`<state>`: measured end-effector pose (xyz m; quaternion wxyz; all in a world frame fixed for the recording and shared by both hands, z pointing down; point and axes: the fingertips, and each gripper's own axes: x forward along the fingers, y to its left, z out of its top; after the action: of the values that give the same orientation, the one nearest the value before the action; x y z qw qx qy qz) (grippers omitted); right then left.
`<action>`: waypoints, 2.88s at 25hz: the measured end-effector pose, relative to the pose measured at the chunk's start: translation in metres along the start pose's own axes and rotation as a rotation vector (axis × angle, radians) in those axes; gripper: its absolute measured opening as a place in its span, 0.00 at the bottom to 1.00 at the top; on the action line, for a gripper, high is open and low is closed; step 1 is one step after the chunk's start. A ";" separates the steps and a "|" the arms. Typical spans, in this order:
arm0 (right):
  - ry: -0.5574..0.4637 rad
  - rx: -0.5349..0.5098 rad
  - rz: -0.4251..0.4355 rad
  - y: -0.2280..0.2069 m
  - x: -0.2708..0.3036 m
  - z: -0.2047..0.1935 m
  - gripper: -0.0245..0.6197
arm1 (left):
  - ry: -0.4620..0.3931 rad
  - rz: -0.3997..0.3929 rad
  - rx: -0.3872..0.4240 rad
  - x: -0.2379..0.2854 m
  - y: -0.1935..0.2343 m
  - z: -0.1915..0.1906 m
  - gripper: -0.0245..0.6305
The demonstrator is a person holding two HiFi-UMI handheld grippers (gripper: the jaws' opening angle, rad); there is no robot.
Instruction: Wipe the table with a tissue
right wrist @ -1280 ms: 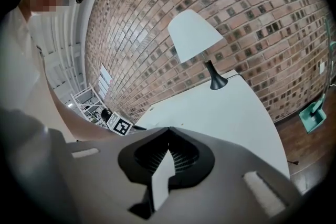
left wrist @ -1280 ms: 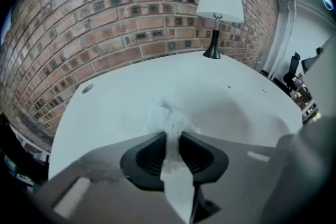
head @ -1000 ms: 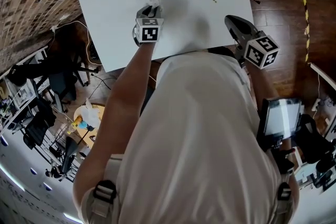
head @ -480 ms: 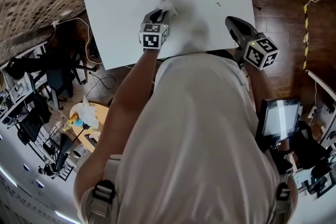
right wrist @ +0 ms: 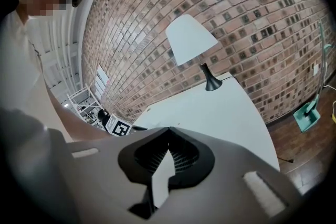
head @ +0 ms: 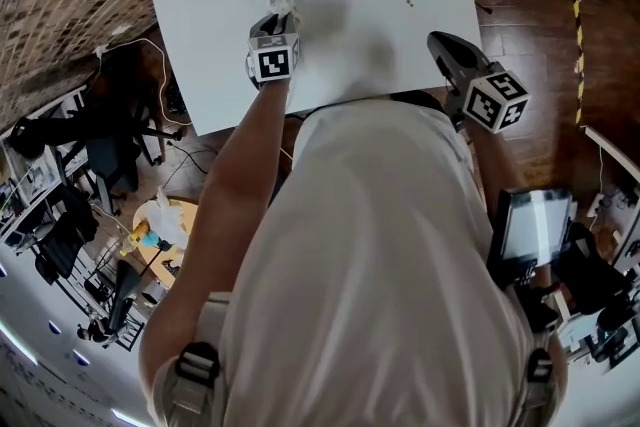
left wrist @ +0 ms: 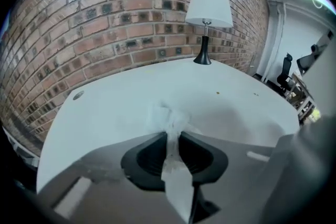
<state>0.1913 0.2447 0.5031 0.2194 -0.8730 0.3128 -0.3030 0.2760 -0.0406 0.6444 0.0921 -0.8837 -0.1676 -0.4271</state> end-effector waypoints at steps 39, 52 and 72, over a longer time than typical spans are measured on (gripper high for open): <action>0.013 -0.011 0.105 -0.032 -0.008 0.017 0.05 | -0.255 -0.403 -0.426 -0.045 -0.137 0.059 0.16; 0.012 -0.023 0.099 -0.040 -0.017 0.021 0.05 | -0.119 0.065 -0.165 -0.013 -0.032 0.088 0.16; -0.030 0.060 0.000 -0.084 -0.043 0.022 0.05 | 0.062 0.053 0.122 0.051 -0.075 0.084 0.16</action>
<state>0.2142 0.3372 0.5185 0.2504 -0.8704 0.3003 -0.2994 0.3384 0.0660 0.6338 0.1621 -0.8671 -0.1668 -0.4405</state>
